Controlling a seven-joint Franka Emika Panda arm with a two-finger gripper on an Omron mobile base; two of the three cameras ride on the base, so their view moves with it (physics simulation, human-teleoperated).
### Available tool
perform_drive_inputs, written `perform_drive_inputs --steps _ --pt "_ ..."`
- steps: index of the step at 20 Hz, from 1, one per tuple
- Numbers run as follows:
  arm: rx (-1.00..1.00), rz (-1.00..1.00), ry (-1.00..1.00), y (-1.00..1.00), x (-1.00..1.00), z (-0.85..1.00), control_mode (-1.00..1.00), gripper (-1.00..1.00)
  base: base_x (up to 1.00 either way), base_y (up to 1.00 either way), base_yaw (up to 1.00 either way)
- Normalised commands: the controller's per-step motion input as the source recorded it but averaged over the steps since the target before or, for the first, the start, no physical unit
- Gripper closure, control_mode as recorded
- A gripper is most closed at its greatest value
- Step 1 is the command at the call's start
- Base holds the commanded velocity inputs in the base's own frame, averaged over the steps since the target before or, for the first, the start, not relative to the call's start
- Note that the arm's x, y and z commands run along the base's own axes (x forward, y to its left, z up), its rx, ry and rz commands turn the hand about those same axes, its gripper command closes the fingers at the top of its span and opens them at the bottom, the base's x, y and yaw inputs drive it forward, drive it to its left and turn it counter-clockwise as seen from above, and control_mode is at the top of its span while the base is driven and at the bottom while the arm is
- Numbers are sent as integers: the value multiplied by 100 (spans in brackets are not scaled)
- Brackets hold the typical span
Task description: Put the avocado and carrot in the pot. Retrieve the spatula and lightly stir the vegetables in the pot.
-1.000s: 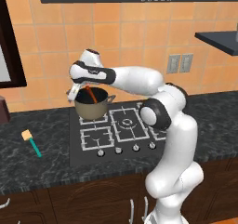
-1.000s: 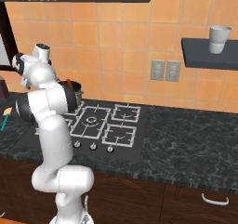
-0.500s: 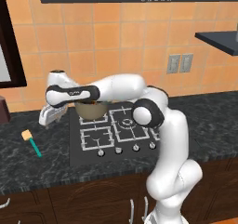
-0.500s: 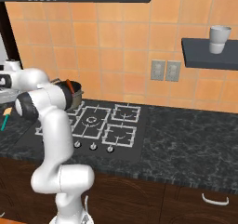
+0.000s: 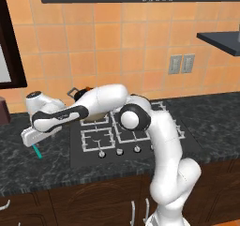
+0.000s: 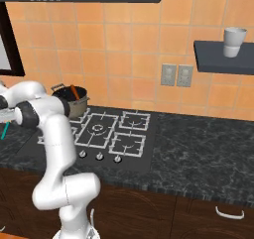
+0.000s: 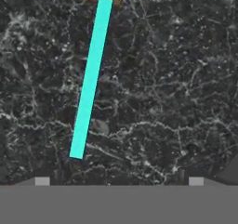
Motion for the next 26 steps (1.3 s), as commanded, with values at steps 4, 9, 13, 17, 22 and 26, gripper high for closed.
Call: perform_drive_inputs --steps 4,9,13,17,22,26 --pt "-4 -29 5 33 0 -24 -100 -100 0 0 0" --pt "0 -19 0 0 1 -77 -100 -100 0 0 0" --pt "0 -16 0 0 7 -58 -100 -100 0 0 0" --pt "5 -11 0 0 15 -46 -100 -100 0 0 0" --pt "4 -8 0 -37 0 -48 -100 100 0 0 0" --pt "1 -6 3 -25 0 -68 -100 100 0 0 0"
